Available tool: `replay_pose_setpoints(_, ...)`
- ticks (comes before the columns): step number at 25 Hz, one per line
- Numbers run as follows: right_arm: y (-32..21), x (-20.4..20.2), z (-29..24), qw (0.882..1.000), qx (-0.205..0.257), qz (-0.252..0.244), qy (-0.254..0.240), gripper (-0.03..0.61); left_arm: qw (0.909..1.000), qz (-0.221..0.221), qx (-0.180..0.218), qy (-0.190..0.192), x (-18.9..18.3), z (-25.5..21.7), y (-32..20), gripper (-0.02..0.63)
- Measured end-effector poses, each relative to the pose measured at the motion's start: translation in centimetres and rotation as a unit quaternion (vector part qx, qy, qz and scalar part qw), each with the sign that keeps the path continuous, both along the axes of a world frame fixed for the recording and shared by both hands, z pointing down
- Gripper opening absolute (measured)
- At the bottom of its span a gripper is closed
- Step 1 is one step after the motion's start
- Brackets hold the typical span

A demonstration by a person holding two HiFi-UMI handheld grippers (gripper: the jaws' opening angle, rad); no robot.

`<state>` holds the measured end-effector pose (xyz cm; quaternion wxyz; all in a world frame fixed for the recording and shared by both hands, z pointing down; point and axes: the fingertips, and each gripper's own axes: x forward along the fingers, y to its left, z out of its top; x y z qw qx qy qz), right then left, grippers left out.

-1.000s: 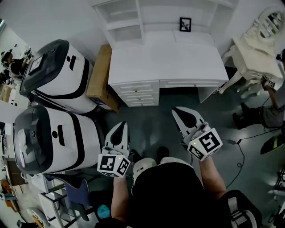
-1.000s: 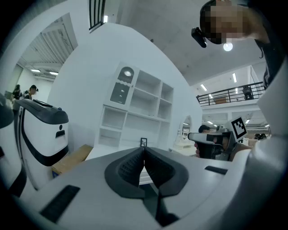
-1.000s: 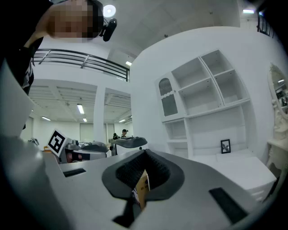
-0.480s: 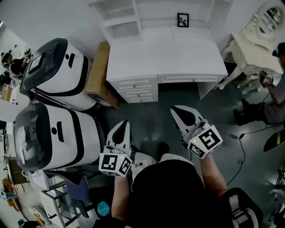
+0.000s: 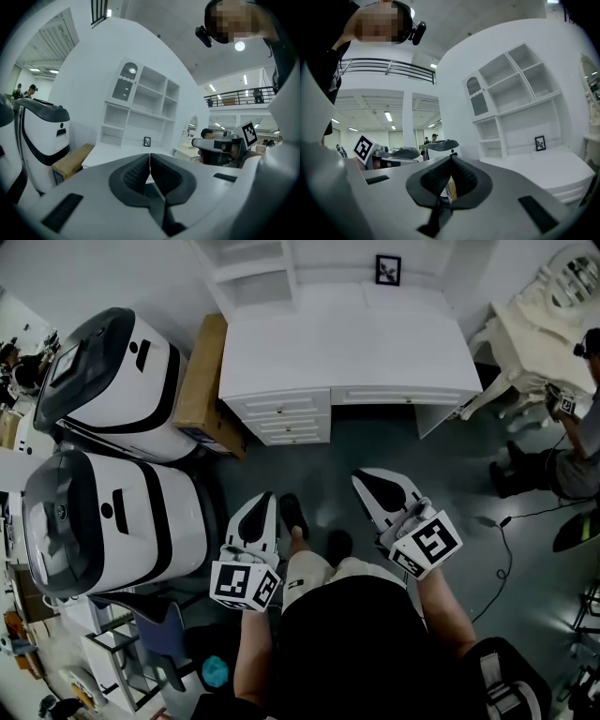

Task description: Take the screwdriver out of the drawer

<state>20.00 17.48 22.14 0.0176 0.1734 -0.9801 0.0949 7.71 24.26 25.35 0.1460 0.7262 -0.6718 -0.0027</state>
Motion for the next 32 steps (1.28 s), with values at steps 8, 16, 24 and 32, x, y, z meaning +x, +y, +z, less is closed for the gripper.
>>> replay_pose_setpoints(8,-2.1,-2.2,1.5,0.999,-0.025,0.019,0.005,0.018,0.9996,0.008,-0.026,0.005,-2.5,2.2,-1.7,0.025)
replay_pose_setpoints(16,-6.9,-6.2,1.5,0.999,-0.026,0.031,0.018,0.018,0.9986,0.030,-0.043,-0.003,-6.3,3.5,-6.8,0.025)
replay_pose_setpoints(24,-11.4,-10.2,1.8,0.998,-0.022,0.045,0.033,0.018,0.9962,0.065,-0.057,0.005,-9.3,5.5,-12.0,0.025)
replay_pose_setpoints(32,-13.4,-13.4,3.1,0.996,-0.030,0.067,0.050,0.018,0.9918,0.107,-0.069,0.011,-11.5,7.3,-15.6,0.025)
